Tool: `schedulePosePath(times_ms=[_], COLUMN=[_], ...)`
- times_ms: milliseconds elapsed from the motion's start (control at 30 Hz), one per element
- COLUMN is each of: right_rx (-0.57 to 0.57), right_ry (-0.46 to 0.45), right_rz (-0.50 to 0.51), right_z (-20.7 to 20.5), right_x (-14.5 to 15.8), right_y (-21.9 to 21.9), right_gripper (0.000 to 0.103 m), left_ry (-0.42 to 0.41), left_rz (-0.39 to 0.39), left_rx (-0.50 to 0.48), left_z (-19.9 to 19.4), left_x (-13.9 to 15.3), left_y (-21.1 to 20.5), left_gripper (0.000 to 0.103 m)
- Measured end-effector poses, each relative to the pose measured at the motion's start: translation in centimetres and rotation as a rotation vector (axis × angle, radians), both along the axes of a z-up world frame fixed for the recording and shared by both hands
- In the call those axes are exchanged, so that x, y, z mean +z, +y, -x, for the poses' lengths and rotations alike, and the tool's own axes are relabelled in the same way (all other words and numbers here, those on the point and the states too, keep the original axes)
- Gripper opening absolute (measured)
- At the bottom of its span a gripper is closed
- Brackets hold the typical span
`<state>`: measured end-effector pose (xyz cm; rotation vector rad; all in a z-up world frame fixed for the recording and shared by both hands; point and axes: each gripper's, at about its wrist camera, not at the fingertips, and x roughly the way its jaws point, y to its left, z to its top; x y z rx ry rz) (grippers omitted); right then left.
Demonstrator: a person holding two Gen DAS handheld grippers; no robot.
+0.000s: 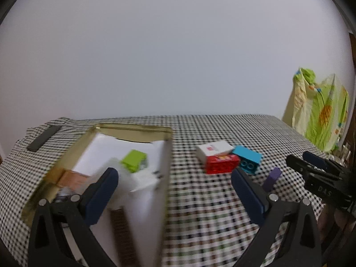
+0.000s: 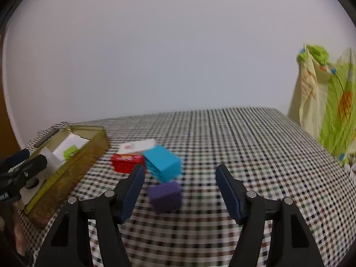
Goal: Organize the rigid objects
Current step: 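Grasp the purple block with the right gripper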
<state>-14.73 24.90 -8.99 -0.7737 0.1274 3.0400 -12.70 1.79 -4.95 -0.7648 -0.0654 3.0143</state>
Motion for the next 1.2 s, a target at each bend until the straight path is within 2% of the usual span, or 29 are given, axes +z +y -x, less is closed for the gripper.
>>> schedulePosePath(times_ms=[267, 400, 533, 600, 633, 733, 967, 1033, 1200], right_rx=[0.092, 0.126, 0.147, 0.154, 0.156, 0.16, 0.14, 0.13, 0.102], right_ry=[-0.132, -0.181, -0.249, -0.283, -0.295, -0.306, -0.274, -0.26, -0.242], right_rz=[0.011, -0.011, -0.025, -0.029, -0.03, -0.028, -0.011, 0.008, 0.008], right_z=[2.5, 3.0, 4.0, 4.3, 4.5, 4.4, 3.8, 3.6, 3.5], right_x=[-1.5, -1.9, -2.8, -3.2, -3.3, -3.3, -2.8, -2.6, -2.2], right_y=[-0.4, -1.0, -1.4, -1.4, -1.5, -1.2, -0.4, 0.2, 0.9], right_gripper=[0.068, 0.068, 0.068, 0.057, 0.055, 0.046, 0.044, 0.044, 0.044], left_ry=[-0.026, -0.043, -0.056, -0.054, -0.051, -0.037, -0.057, -0.07, -0.052], left_rz=[0.055, 0.08, 0.053, 0.041, 0.046, 0.068, 0.098, 0.066, 0.114], left_rx=[-0.038, -0.017, 0.006, 0.0, 0.002, 0.01, 0.136, 0.116, 0.044], left_z=[2.2, 2.7, 3.0, 3.0, 3.0, 3.0, 5.0, 5.0, 3.8], left_x=[-0.9, -1.5, -1.7, -1.7, -1.7, -1.6, -1.5, -1.6, -0.9], left_y=[3.3, 2.9, 1.9, 1.6, 1.6, 1.3, -1.8, -1.9, 1.4], left_gripper=[0.103, 0.103, 0.103, 0.103, 0.103, 0.103, 0.103, 0.103, 0.103])
